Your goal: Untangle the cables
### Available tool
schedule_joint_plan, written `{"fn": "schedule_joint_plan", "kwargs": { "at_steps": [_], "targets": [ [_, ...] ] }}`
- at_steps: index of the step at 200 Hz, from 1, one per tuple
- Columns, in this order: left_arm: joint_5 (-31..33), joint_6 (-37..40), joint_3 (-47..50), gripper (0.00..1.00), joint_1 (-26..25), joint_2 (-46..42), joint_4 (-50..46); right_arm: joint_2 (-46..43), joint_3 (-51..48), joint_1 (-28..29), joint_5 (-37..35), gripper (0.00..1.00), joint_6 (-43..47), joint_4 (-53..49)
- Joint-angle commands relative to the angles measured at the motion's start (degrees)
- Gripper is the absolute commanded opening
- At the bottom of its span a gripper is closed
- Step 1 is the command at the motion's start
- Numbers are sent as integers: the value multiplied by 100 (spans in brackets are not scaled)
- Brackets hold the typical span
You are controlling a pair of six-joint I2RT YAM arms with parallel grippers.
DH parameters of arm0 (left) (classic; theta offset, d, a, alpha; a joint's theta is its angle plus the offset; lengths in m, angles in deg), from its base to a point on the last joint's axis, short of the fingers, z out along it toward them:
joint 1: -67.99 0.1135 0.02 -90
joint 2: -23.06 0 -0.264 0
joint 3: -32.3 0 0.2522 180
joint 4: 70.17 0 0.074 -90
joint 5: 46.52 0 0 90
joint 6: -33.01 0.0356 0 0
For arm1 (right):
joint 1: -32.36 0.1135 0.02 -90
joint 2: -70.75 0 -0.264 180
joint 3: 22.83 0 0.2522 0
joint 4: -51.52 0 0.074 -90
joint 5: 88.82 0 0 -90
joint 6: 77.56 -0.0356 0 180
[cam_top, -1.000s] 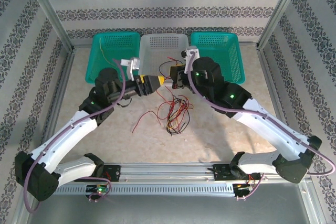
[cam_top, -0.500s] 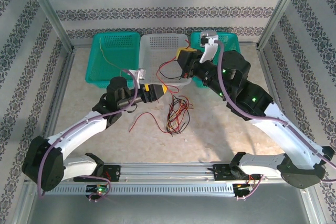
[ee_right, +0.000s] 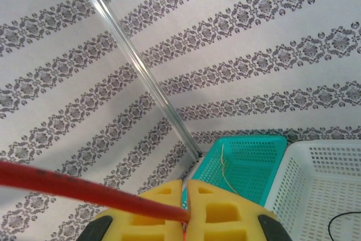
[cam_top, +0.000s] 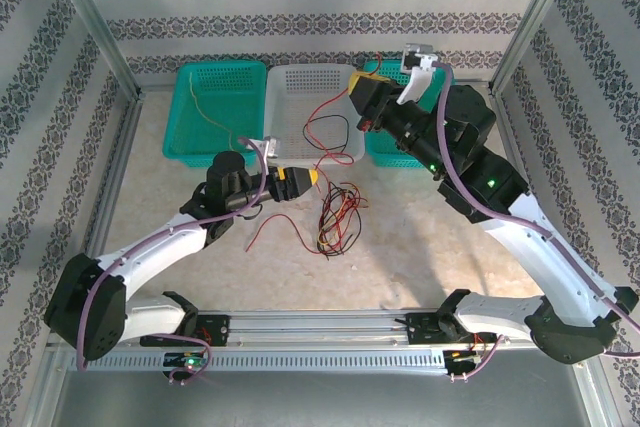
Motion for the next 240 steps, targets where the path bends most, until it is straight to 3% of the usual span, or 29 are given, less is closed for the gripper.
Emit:
{"fn": "schedule_joint_plan", "kwargs": {
  "at_steps": [1,42,60,81,111,160,240],
  "targets": [
    [-151,187,-202,74,62,156,104,-146,186,-75,271,0,-218,316],
    [96,539,-552,73,62,404,-224,-181,204,-211,583,0,-420,398],
    [335,655,-644,65,62,447,-429,-207,173,-229,679,0,-493,475],
    [369,580,-628,48,55,489,-391,-240,177,-276,740,0,-542,537],
    [251,520,-636,0,53,497,-499,-260,227,-457,738,0,-547,606],
    [1036,550,-259,0,60,134,-1678,-47,349,-1295,972,0,-813,931],
    [835,-115,-32,0,61,548,-1751,186,446,-1994,1413,0,-1209,955]
  ]
}}
